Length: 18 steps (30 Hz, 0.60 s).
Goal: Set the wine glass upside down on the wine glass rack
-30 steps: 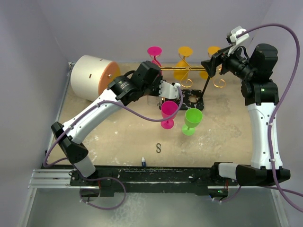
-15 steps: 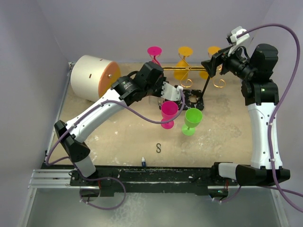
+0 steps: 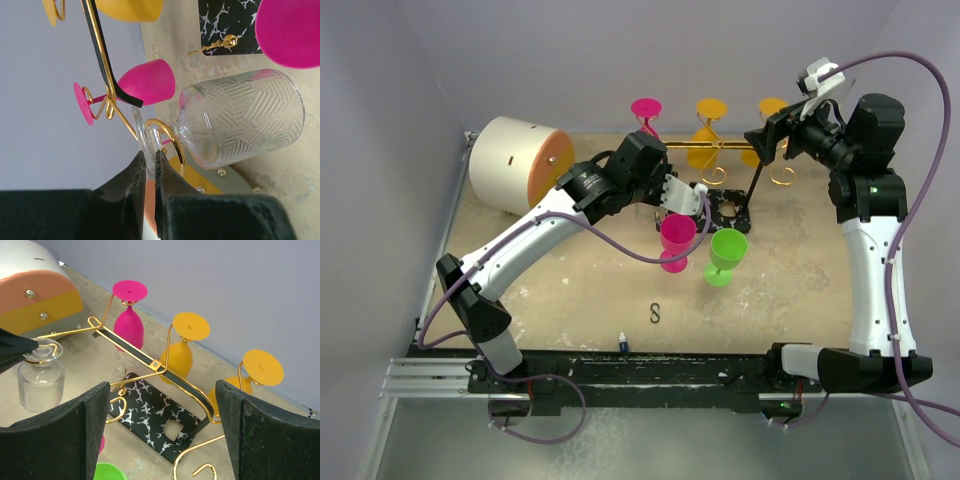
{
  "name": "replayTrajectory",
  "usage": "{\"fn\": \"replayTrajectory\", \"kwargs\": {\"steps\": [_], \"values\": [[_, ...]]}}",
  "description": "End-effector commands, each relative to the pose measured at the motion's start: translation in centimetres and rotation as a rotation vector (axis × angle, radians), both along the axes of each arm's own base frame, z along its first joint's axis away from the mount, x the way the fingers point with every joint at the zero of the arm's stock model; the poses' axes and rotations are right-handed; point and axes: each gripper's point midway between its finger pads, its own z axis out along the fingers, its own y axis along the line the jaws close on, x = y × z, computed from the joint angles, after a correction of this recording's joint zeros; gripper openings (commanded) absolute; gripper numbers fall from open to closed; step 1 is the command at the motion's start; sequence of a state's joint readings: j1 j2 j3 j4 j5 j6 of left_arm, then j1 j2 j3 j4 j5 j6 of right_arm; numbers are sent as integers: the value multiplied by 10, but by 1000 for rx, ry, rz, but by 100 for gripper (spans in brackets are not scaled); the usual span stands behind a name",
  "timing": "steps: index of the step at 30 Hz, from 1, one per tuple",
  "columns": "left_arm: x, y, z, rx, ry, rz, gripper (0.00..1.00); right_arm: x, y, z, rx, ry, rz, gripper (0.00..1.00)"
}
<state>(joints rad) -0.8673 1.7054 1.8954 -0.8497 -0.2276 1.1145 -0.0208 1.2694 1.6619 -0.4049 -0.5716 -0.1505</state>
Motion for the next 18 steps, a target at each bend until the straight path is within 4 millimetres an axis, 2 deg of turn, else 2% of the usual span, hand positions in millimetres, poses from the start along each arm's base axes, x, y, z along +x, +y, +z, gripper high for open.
{"fn": "replayTrajectory", "kwargs": {"steps": [1,9,18], "values": [[2,-11,28,-85,-70,-9,13,-7,1,19,-4,-73,18,88],[-1,-12,27,-111,-46,-9,20,-9,1,19,-3,-74,19,88],[-6,-13,28,-140,-25,-9,32,-10,1,19,-2,-75,23,88]]}}
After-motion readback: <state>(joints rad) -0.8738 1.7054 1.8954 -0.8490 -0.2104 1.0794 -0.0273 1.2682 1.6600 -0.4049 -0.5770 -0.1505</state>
